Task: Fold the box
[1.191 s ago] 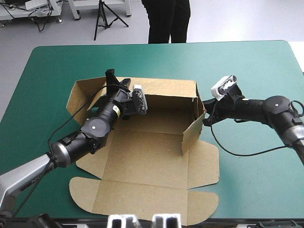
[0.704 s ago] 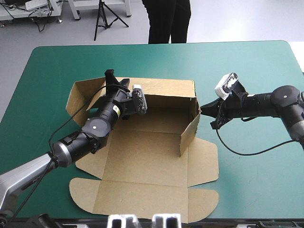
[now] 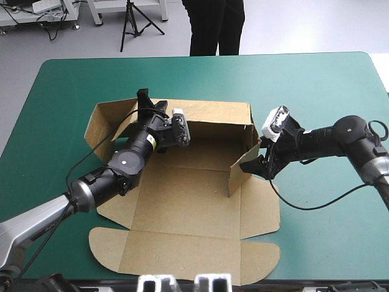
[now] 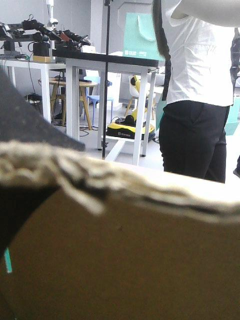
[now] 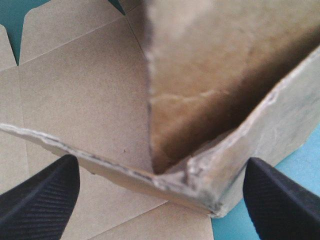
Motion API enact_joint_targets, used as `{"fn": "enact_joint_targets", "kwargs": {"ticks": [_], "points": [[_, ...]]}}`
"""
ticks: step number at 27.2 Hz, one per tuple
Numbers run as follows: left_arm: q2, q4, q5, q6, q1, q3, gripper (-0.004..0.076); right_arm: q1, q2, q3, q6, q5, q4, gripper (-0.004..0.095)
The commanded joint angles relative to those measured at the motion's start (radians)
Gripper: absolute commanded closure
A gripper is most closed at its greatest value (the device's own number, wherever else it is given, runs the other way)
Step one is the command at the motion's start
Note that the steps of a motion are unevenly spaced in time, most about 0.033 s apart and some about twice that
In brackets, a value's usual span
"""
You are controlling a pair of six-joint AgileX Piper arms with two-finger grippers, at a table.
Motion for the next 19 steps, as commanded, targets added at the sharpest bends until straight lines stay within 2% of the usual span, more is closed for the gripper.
{"fn": "enact_joint_targets", "kwargs": {"ticks": [1, 4, 12, 15, 19], "points": [[0.006, 0.089, 0.107, -0.004, -0.049, -0.069, 0.0731, 0.027, -0.024, -0.022, -0.001, -0.097, 0.061, 0.0129], [0.049, 0.065, 0.194, -0.004, -0.085, -0.112, 0.0708, 0.027, -0.024, -0.022, 0.009, -0.139, 0.067, 0.0129], [0.082, -0.056, 0.223, 0.04, -0.092, -0.146, 0.0708, 0.027, -0.024, -0.022, 0.051, -0.233, 0.067, 0.0178], [0.082, -0.054, 0.224, 0.04, -0.092, -0.146, 0.0708, 0.027, -0.022, -0.022, 0.079, -0.243, 0.067, 0.0235], [0.082, -0.061, 0.186, 0.033, -0.092, -0.146, 0.0708, 0.031, 0.008, -0.022, 0.097, -0.211, 0.074, 0.0368]]}}
